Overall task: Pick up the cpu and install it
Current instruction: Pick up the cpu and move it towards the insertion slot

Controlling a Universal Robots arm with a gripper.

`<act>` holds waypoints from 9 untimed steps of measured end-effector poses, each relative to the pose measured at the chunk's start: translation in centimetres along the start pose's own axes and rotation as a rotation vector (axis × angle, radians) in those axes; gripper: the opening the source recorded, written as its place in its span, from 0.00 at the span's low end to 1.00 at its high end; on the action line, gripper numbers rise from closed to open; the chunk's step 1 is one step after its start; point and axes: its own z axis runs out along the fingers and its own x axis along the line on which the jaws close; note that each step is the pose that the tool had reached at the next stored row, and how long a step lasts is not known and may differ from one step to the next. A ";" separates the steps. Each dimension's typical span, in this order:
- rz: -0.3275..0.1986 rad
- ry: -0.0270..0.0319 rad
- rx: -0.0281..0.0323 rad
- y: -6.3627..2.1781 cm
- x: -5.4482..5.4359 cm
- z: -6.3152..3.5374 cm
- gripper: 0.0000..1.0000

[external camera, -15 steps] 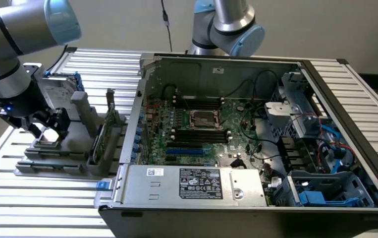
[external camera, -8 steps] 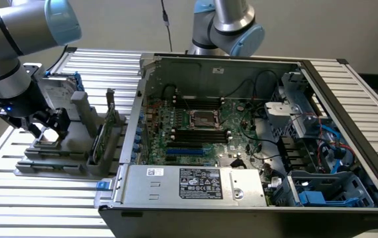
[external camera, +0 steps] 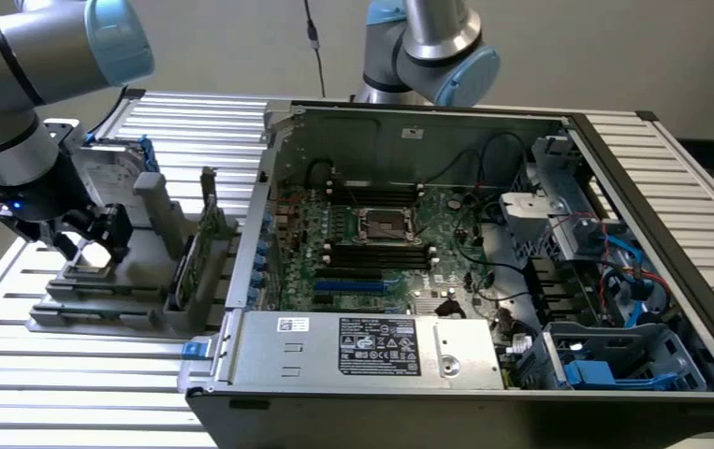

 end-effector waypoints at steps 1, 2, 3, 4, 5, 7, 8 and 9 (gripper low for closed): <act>0.000 0.0001 -0.0004 0.00 0.0 0.00 0.71; 0.000 0.0002 -0.0009 0.00 0.0 0.01 0.71; 0.000 0.0007 -0.0013 0.00 0.0 0.00 0.71; 0.000 0.0013 -0.0016 0.00 0.0 0.00 0.71; 0.000 0.0019 -0.0019 0.00 0.0 0.00 0.71; 0.001 0.0030 -0.0022 0.00 0.0 -0.01 0.71; 0.001 0.0033 -0.0024 0.00 0.0 0.00 0.71; 0.001 0.0035 -0.0024 0.00 0.0 0.00 0.71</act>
